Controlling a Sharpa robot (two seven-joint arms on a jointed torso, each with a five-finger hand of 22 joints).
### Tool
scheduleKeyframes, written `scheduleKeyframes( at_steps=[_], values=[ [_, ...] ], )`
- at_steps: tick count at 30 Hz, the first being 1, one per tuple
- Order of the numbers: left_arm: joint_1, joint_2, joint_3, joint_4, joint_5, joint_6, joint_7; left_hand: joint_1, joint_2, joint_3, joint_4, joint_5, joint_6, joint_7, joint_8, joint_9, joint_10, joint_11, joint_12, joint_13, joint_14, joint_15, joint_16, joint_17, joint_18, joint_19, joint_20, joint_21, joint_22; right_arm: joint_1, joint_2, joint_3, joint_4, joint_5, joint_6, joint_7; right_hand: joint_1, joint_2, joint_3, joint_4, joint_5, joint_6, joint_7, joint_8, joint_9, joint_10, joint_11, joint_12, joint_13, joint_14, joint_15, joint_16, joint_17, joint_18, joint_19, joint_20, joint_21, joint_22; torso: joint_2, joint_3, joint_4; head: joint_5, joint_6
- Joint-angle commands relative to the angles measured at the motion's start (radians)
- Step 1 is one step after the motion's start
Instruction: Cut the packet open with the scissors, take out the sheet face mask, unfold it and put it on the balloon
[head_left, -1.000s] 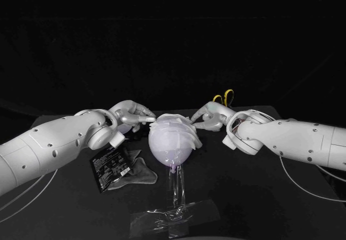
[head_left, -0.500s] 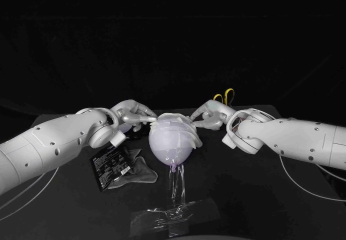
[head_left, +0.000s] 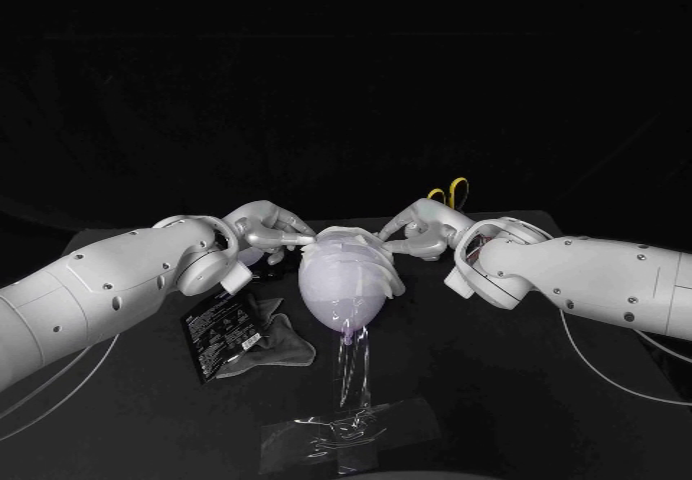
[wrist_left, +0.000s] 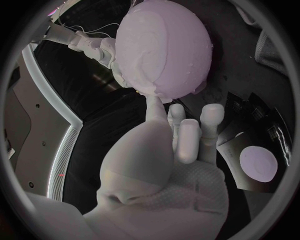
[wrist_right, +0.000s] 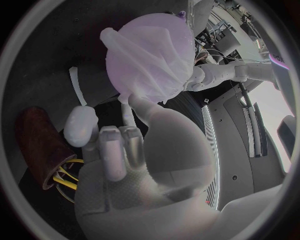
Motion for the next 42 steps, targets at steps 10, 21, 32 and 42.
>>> scheduleKeyframes(
  at_steps=[10,21,32,42],
  values=[
    [0.002,0.037,0.001,-0.029,-0.034,0.029,0.002,0.046,0.060,0.010,-0.021,-0.001,0.061,-0.011,0.017,0.010,0.008,-0.007,0.022,0.033,0.017,-0.005,0.010,0.020,-0.021,0.003,0.000,0.024,0.028,0.001,0.005,0.001,0.011,0.027,0.036,0.025,0.003,0.031,-0.002,0.000,-0.002,0.025,-0.004,0.008,0.002,0.103,0.006,0.006,0.263,0.104,0.005,0.004,0.263,-0.010,-0.004,0.005,0.001,0.033,0.001,-0.0001,-0.0001,-0.002,0.002],
    [0.002,0.052,0.001,-0.037,-0.072,0.003,0.008,0.122,0.095,0.044,-0.068,0.000,0.150,-0.041,0.060,0.027,0.065,-0.032,0.045,0.095,0.050,-0.026,0.022,0.069,-0.030,0.040,-0.006,0.061,0.080,0.001,0.010,0.001,0.008,0.025,0.038,0.026,0.023,0.062,-0.011,-0.012,-0.002,0.096,-0.037,0.052,0.026,0.103,-0.021,0.006,0.263,0.104,-0.014,0.004,0.263,-0.008,-0.006,-0.005,0.003,0.038,0.001,0.0002,-0.0003,-0.001,-0.001],
    [0.002,0.050,0.001,-0.038,-0.016,-0.077,0.054,0.197,0.134,0.093,-0.125,0.000,0.193,-0.040,0.092,0.050,0.173,-0.041,0.079,0.214,0.086,-0.039,0.034,0.122,-0.042,0.085,-0.021,0.106,0.144,0.001,0.016,0.001,0.001,0.014,-0.013,0.029,0.030,0.073,-0.022,-0.036,-0.002,0.128,-0.066,0.116,0.086,0.103,-0.048,0.006,0.263,0.104,-0.038,0.004,0.263,-0.009,-0.008,-0.027,0.002,0.044,0.001,-0.0004,0.0004,-0.003,-0.003],
    [0.002,0.036,0.002,-0.036,0.078,-0.130,0.086,0.198,0.139,0.097,-0.126,0.001,0.190,-0.040,0.096,0.056,0.169,-0.041,0.077,0.213,0.078,-0.038,0.032,0.109,-0.040,0.077,-0.023,0.104,0.138,0.001,0.018,0.001,-0.007,0.017,-0.101,0.031,0.022,0.074,-0.016,-0.039,-0.002,0.127,-0.070,0.134,0.106,0.103,-0.052,0.006,0.263,0.104,-0.042,0.004,0.263,-0.009,-0.008,-0.031,0.001,0.045,0.002,-0.0003,0.0008,-0.004,-0.001]
  ],
)
